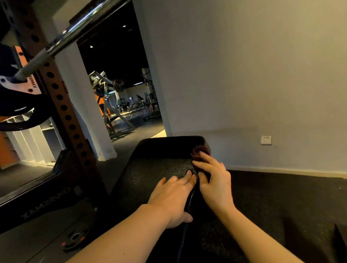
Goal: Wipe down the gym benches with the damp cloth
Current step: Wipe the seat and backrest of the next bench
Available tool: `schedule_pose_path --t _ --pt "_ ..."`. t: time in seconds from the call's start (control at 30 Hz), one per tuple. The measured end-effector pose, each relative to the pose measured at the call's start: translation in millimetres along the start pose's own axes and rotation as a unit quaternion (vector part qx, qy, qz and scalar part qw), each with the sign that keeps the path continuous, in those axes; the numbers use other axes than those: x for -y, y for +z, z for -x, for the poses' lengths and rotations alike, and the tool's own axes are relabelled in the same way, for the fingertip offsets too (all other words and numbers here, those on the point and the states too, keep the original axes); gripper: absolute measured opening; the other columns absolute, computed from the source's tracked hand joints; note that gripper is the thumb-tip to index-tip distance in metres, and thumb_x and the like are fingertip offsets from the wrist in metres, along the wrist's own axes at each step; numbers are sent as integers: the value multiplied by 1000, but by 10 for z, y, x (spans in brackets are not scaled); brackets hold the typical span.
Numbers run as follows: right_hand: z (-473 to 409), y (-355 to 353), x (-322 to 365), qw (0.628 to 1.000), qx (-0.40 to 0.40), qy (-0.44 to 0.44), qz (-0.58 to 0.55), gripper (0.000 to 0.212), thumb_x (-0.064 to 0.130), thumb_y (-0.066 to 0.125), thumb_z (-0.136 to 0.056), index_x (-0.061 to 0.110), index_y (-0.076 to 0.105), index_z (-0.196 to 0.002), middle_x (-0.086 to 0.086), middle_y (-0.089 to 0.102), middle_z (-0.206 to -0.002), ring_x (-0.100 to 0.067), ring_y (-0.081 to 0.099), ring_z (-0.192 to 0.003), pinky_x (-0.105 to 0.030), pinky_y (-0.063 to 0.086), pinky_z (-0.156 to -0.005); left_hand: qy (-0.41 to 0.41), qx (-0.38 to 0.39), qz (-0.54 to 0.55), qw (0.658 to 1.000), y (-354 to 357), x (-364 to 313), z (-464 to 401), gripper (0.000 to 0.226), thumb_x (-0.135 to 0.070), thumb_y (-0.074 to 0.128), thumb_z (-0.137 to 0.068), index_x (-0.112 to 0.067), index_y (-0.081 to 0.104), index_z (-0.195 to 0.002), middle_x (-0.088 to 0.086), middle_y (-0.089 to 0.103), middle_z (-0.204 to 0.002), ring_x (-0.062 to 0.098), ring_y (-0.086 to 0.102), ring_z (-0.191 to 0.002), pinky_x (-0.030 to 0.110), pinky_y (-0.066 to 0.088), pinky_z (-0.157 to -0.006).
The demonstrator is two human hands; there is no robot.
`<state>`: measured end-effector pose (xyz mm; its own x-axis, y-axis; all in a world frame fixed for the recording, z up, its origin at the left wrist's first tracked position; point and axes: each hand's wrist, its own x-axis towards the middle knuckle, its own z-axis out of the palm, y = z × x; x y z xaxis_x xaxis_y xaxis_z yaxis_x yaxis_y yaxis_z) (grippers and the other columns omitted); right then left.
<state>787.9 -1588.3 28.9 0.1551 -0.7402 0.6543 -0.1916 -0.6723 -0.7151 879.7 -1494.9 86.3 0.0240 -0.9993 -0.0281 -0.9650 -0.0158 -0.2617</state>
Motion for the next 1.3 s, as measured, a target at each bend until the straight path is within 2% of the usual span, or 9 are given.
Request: schedule_pose_path --t 0.13,0.27,0.5,0.7,0.83,0.97,1.1,1.23,1.3 --pt "211 -16 13 995 -28 47 -81 39 -2 63 -87 22 67 -118 14 52 -135 -1 43 -127 -19 31 -109 -13 0 10 1000 13 -37 21 102 -37 70 -85 -24 -3 -155 -7 -7 -162 22 16 -145 45 13 -120" --pt "217 52 85 985 -78 106 -113 40 1 62 -89 20 64 -124 8 55 -132 4 41 -121 -1 25 -96 -19 3 22 1000 20 -38 20 103 -36 70 -85 -26 -5 -154 -9 -9 -161 21 14 -145 46 10 -120" --pt "-422 -30 22 976 -74 162 -124 36 -1 56 -92 16 66 -123 -4 60 -130 -17 51 -126 -19 30 -105 -17 22 16 999 -6 -34 30 101 -37 69 -86 -27 -6 -154 -10 -10 -161 21 15 -145 49 10 -120" --pt "-262 12 -26 972 -75 179 -134 36 5 58 -92 18 63 -126 -4 62 -127 -19 53 -123 -27 37 -106 -22 26 25 999 -20 -43 35 101 -36 69 -87 -27 -5 -154 -10 -11 -161 21 14 -145 50 9 -120" --pt "71 -51 -86 982 -43 151 -108 36 3 65 -88 16 65 -123 -1 65 -122 -13 57 -118 -25 41 -104 -25 26 28 999 -5 -33 41 101 -37 68 -87 -28 -7 -154 -11 -12 -161 20 11 -146 50 7 -120" --pt "113 -5 -132 988 -52 128 -73 36 0 64 -87 13 66 -121 -2 64 -125 -14 56 -121 -19 35 -104 -19 28 31 999 -14 -17 57 100 -38 67 -87 -29 -7 -154 -12 -12 -161 20 9 -147 50 6 -120" --pt "-360 20 -194 982 -68 170 -37 39 -5 55 -88 12 67 -121 -8 63 -126 -22 57 -118 -21 36 -101 -17 27 31 999 -1 -4 67 100 -39 66 -88 -29 -8 -154 -13 -12 -160 20 10 -146 51 6 -120" --pt "-572 -22 -254 972 -63 213 -72 43 -8 52 -89 13 65 -124 -8 61 -126 -10 55 -99 -5 32 -82 -20 27 32 999 10 -10 58 100 -39 66 -88 -29 -8 -154 -13 -12 -160 20 10 -146 52 6 -120" --pt "-444 0 -233 975 -63 202 -75 40 -5 53 -90 13 65 -123 -10 63 -124 -16 58 -108 -10 35 -88 -21 23 37 999 17 -12 64 100 -38 66 -88 -29 -8 -154 -13 -12 -160 20 9 -146 51 6 -120"
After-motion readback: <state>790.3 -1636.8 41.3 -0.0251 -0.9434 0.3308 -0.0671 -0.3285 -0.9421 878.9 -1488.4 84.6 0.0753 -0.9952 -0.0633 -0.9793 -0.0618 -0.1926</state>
